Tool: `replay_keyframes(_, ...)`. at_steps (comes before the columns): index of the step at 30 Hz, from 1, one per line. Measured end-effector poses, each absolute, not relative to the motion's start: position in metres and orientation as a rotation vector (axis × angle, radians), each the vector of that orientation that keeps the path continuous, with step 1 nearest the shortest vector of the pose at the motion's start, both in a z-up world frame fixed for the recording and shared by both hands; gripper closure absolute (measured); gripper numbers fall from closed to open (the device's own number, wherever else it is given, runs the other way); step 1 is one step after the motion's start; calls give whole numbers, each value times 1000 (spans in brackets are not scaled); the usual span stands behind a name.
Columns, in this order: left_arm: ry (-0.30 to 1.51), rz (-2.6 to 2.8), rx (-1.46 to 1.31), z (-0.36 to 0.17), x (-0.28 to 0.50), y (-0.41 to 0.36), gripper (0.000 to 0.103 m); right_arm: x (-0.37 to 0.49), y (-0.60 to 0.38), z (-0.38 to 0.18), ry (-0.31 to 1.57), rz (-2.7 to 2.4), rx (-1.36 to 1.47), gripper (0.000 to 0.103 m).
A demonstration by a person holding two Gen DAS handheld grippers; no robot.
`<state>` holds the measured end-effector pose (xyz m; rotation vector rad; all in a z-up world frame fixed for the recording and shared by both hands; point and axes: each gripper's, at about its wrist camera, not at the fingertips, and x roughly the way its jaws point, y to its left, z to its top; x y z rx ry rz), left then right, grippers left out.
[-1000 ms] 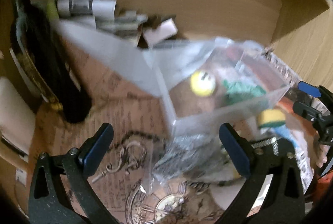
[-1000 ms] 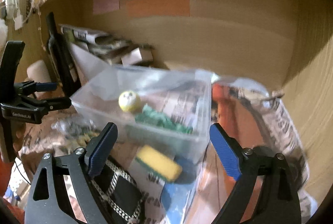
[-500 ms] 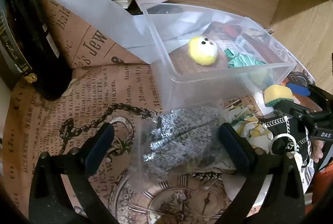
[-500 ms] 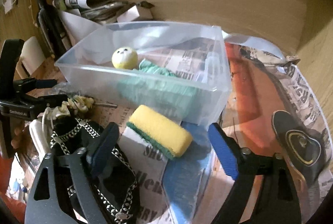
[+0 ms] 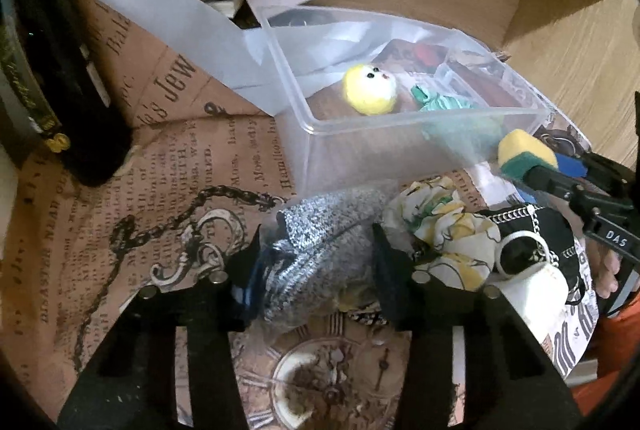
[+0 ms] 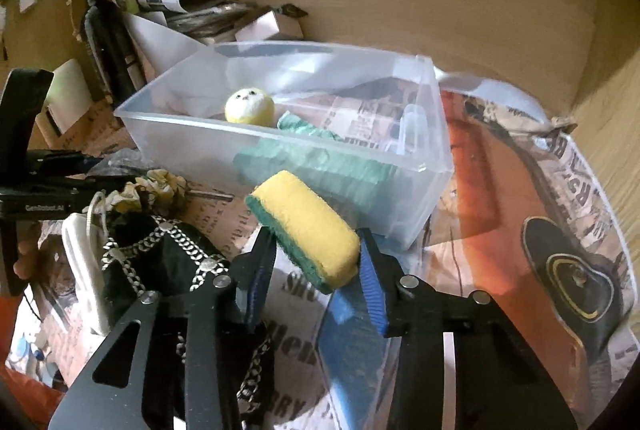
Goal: Organize soft objects
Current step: 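Lower the pouch into the clear box with the left tool while the right tool drops the sponge in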
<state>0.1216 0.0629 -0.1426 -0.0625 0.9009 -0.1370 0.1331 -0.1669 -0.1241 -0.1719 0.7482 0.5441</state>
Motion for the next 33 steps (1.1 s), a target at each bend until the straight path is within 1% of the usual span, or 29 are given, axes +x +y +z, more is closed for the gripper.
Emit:
replay_keyframes(8,810,-105,-29,-110,97,66,60,115,-172,-102,670,551,-170,68)
replay_keyframes(14,707,-88,4,-75,83,62,60,108,-178,-78,584,554,-150,67)
replay_keyframes(22,600,-84,-7,-40,102,53,60,119,-180,-54,493,497,-123,67)
replay_keyframes(26,593,-96,-14,-34,121,49,60,131,-182,-46,467,475,-93,67)
replay_keyframes(33,636,-119,-16,-43,155,36,60,155,-181,-39,447,447,-72,67)
